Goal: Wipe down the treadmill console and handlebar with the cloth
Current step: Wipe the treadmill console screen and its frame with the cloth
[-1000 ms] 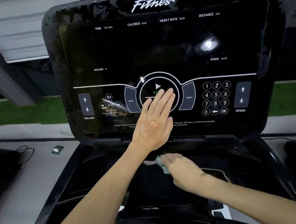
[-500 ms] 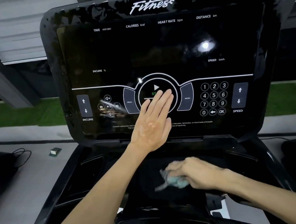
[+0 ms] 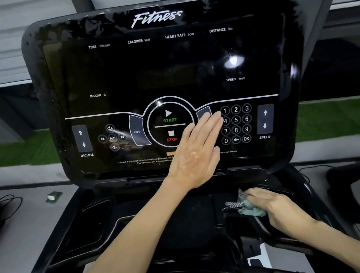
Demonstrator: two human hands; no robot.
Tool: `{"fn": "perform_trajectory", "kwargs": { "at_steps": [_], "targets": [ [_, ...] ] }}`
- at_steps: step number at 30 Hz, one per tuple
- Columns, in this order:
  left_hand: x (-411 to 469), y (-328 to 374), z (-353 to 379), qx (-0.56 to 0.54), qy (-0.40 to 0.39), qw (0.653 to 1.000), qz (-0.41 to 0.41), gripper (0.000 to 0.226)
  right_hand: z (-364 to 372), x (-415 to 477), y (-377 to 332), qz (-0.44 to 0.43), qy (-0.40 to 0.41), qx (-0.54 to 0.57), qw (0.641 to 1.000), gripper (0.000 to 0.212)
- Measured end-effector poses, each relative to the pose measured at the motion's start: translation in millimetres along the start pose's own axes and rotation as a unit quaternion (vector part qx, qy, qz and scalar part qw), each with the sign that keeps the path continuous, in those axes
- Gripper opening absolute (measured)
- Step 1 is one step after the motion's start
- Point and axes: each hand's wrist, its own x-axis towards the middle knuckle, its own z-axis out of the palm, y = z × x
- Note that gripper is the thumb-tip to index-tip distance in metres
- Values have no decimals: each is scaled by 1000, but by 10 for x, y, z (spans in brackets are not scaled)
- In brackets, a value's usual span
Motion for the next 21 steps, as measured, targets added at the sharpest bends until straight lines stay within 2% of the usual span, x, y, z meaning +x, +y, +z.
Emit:
{"fn": "perform_trajectory", "kwargs": {
  "at_steps": [3, 6, 9, 10, 12, 13, 14, 17, 19, 21],
  "targets": [
    [40, 99, 107, 3, -17, 1000, 4, 60, 15, -185, 81, 24, 3, -28, 999, 68],
    [47, 109, 162, 24, -22, 999, 19, 59, -14, -142, -106, -52, 25, -77, 995, 38],
    [44, 104, 166, 23, -23, 999, 12, 60, 38, -93, -200, -64, 31, -79, 994, 44],
    [45, 103, 170, 25, -25, 999, 12, 60, 98, -104, -184, -81, 22, -80, 993, 57],
    [39, 110, 171, 30, -28, 999, 14, 60, 193, -156, -161, -164, -52, -175, 969, 79],
    [37, 113, 169, 32, -28, 999, 13, 60, 202, -185, -167, -189, -106, -206, 954, 81],
    [36, 115, 164, 34, -28, 999, 12, 60, 210, -197, -168, -206, -123, -207, 948, 82],
    [22, 118, 163, 44, -29, 999, 11, 60, 232, -197, -166, -197, -82, -174, 961, 80],
    [24, 130, 164, 49, -27, 998, 11, 60, 230, -196, -183, -191, -15, -110, 975, 65],
    [28, 140, 156, 52, -26, 998, 10, 60, 208, -207, -152, -141, 32, -33, 989, 54]
  ]
}}
